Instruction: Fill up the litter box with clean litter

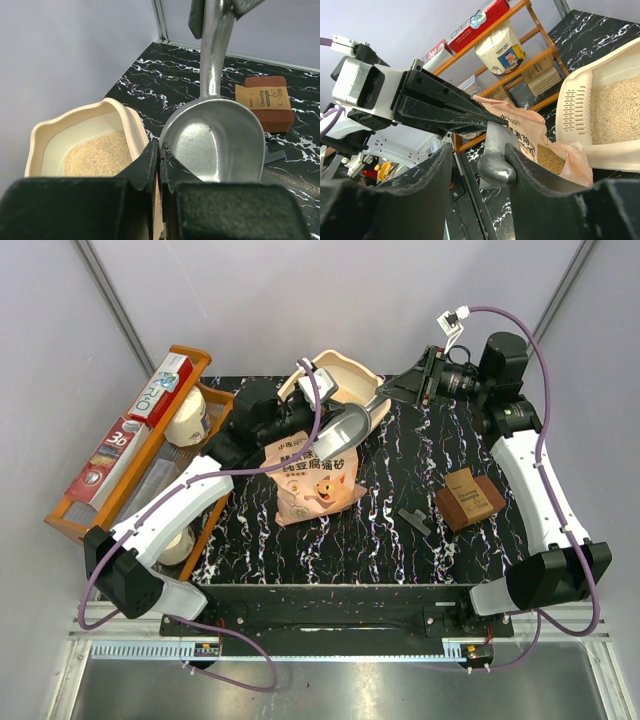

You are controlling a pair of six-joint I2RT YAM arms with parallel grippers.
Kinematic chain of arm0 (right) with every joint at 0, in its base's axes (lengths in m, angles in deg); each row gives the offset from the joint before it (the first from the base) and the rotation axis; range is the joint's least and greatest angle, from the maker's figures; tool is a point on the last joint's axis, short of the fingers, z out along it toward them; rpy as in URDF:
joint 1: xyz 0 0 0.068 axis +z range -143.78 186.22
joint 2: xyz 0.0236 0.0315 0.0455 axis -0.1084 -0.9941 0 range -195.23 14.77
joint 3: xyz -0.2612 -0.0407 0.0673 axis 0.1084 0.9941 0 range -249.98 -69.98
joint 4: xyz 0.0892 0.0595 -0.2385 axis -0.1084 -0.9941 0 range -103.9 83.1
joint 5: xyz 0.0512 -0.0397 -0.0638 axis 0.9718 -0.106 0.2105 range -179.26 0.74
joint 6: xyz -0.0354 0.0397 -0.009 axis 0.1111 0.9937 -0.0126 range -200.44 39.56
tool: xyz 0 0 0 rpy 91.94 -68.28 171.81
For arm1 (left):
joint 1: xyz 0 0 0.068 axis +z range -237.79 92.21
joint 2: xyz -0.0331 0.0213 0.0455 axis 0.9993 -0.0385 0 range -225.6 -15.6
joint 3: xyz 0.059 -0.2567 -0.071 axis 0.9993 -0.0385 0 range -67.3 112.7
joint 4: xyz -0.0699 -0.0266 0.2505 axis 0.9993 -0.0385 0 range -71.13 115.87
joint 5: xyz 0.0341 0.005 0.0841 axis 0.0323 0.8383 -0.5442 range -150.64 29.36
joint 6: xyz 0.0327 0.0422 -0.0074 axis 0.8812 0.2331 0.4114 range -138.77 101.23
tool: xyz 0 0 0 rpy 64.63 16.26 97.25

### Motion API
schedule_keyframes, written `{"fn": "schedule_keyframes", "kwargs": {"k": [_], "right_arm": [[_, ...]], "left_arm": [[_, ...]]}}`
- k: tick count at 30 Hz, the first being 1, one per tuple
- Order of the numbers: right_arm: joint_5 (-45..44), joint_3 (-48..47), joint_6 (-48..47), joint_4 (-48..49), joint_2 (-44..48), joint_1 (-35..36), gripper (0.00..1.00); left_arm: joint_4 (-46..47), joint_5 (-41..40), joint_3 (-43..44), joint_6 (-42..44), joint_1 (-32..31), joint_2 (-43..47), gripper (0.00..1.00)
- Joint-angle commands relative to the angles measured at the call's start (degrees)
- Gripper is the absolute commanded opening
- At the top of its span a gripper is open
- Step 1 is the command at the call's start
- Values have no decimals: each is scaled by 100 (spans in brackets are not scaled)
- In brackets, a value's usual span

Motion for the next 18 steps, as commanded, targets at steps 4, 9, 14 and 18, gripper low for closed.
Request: {"fn": "schedule_keyframes", "kwargs": {"k": [4, 9, 14, 18], "right_arm": [[28, -33, -231, -78, -31, 85, 45], [72, -50, -442, -289, -49, 94, 42], [72, -33, -626, -483, -49, 85, 41], [54, 2, -679, -536, -31, 94, 41]], "left_arm": [[536, 113, 420, 106, 6, -81, 0], [466, 122, 447, 318, -3, -116, 0], [457, 122, 482, 379, -47, -160, 0], [387, 201, 578, 449, -82, -230, 0]]}}
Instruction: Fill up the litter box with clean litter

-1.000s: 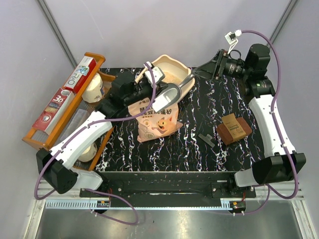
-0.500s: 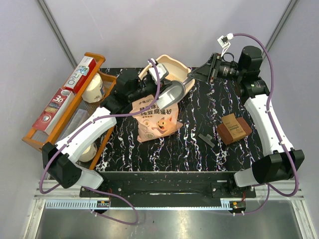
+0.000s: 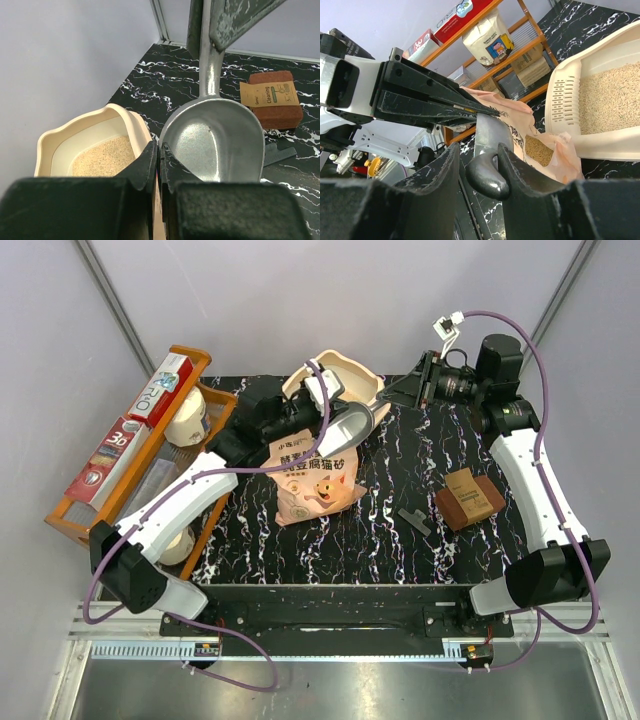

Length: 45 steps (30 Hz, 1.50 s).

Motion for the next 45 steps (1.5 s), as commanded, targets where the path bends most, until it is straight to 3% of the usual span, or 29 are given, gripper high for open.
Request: {"fn": "schedule_keyframes", "kwargs": {"k": [1, 18, 22, 24, 25, 27, 28, 29, 33, 37, 45], "right_arm": [[166, 2, -177, -112, 41, 92, 41], [43, 82, -660, -472, 120, 100, 32], [43, 47, -748, -481, 111, 100, 0], [-53, -41, -800, -525, 111, 92, 0], [-97, -94, -853, -568, 94, 74, 0], [-368, -304, -897, -700, 76, 39, 0], [-544, -401, -976, -779, 67, 30, 0], [-703, -645, -1064, -1049, 41, 13, 0], [-1564, -1499, -1713, -2114, -204, 21, 0], [-1548, -1913, -2224, -2660, -372, 21, 0], [-1715, -2027, -2110, -2326, -872, 127, 0]], "left_arm": [[358, 112, 434, 150, -53, -56, 0], [270, 76, 548, 405, -115, -170, 0], [253, 33, 557, 423, -133, -170, 0], [235, -11, 610, 571, -124, -179, 10], [-35, -46, 706, 659, -124, -161, 31], [-308, -99, 812, 905, -115, -117, 49], [-710, -134, 917, 967, -63, -82, 63], [-966, -100, 987, 1003, -10, -39, 67], [-2521, 85, 1418, 1353, 332, 23, 77], [-3832, -89, 1691, 1706, 596, -3, 79], [-3992, -258, 1585, 1706, 729, -389, 77]]}}
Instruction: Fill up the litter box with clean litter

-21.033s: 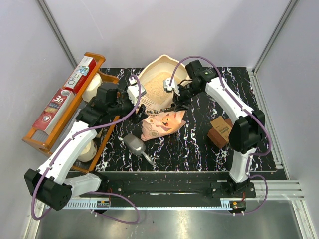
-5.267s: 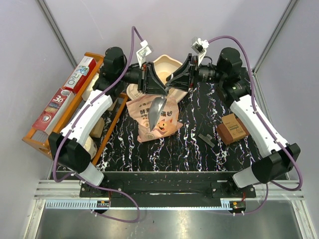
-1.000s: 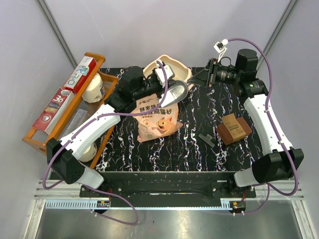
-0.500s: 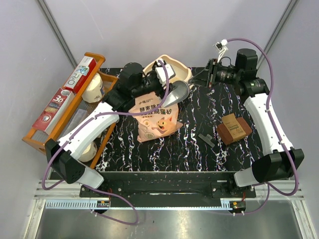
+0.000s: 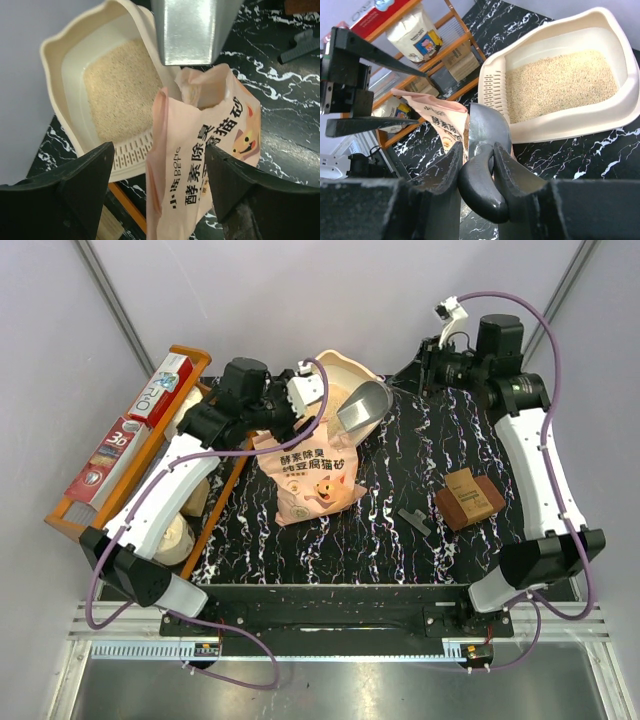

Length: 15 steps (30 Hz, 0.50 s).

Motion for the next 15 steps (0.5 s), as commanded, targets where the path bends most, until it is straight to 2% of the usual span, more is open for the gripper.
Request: {"fn": "schedule_keyframes", "kwargs": {"k": [1, 5, 10, 14, 15], "right_arm": [[-107, -345, -239, 89, -420, 114, 0], [184, -389, -660, 62, -676, 202, 0], [369, -416, -714, 10, -878, 395, 0], [334, -415, -960, -227, -843, 544, 0], [308, -442, -987, -289, -826, 562, 0]], "left_arm": [[-264, -129, 187, 78, 18, -274, 75], [-360, -155, 187, 174, 27, -502, 68], [-360, -225, 64, 201, 62, -538, 59], [-360, -243, 38, 201, 80, -555, 44], [-360, -234, 29, 209, 80, -555, 37]]}}
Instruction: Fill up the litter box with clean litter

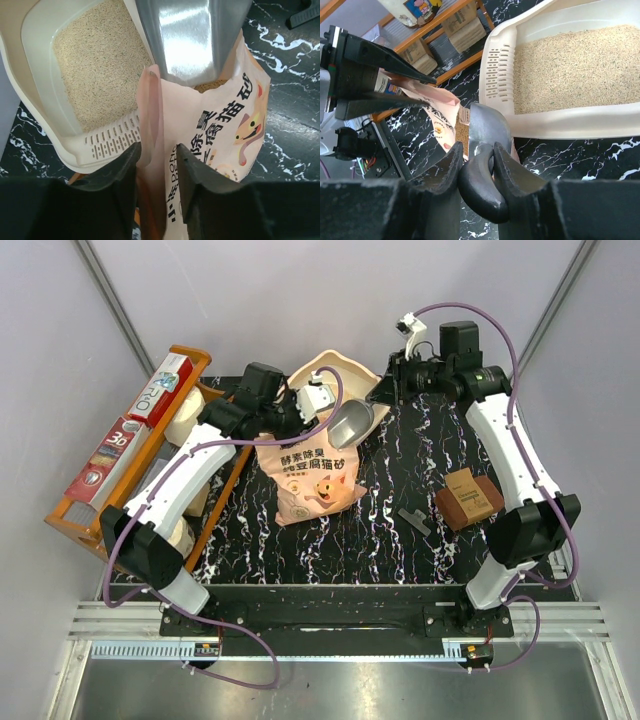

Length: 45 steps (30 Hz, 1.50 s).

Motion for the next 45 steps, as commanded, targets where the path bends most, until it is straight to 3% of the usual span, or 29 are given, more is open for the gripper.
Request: {"fn": "schedule_keyframes", "kwargs": {"k": [1, 2, 3, 6, 14, 20, 26, 29, 34, 45], "right_arm": [[180, -409, -397, -238, 167, 193, 0], [172, -479, -467, -353, 158, 228, 0], [146, -549, -528, -476, 123, 245, 0], [119, -752, -809, -915, 123, 289, 0], [-117, -620, -1706, -1724, 264, 456, 0], [-732, -849, -2243, -2428, 18, 1054, 0], [-1146, -701, -1839, -2306, 157, 1125, 0], [-1216, -322, -1348, -1761, 325, 1133, 0], [-1234, -445, -284, -1681, -26, 1133, 0], [-3940, -751, 323, -1233, -246, 1590, 0]], "left_arm": [[79, -64, 1, 37, 49, 94, 32], [53, -38, 18, 45, 49, 85, 27], [18, -11, 27, 45, 49, 76, 15], [-97, 42, 1, -24, 49, 76, 0], [-10, 164, -210, -454, 49, 383, 0], [588, 806, -693, -1166, 41, 867, 0], [1361, 1132, -1634, -1421, 5, 1447, 0], [1502, 1202, -1853, -1571, -3, 1561, 0], [1836, 1272, -2100, -1730, -12, 1754, 0], [2504, 1263, -2671, -1853, -21, 2247, 0]]}}
